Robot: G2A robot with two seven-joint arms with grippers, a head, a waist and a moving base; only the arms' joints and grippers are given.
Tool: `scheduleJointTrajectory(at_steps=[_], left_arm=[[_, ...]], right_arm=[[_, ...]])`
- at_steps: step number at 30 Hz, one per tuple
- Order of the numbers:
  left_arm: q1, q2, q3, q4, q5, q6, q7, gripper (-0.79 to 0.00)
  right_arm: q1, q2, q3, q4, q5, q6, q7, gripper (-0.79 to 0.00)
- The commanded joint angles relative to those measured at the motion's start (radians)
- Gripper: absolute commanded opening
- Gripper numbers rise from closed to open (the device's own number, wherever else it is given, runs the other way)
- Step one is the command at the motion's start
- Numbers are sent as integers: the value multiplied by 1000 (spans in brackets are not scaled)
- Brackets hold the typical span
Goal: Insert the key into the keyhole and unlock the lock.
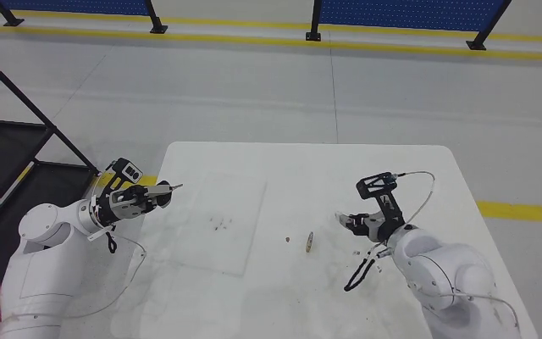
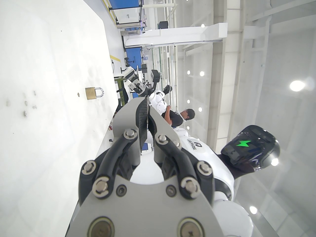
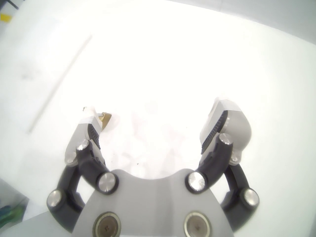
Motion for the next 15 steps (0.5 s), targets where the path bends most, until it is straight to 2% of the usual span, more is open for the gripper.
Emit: scheduleJointTrajectory(at_steps=[1, 4, 7, 12, 15], left_arm=[[0, 0, 0, 0, 0, 0, 0, -785], [0, 0, 0, 0, 0, 0, 0, -785], [0, 0, 0, 0, 0, 0, 0, -785], [0, 0, 0, 0, 0, 0, 0, -785], [0, 0, 0, 0, 0, 0, 0, -785]], right_arm=[[57, -3, -32, -21, 5, 23, 152, 0], [148, -10, -77, -27, 30, 73, 313, 0], [197, -8, -158, 17, 40, 93, 313, 0], [288, 3, -277, 67, 112, 188, 313, 0], [333, 9, -313, 106, 160, 188, 313, 0]])
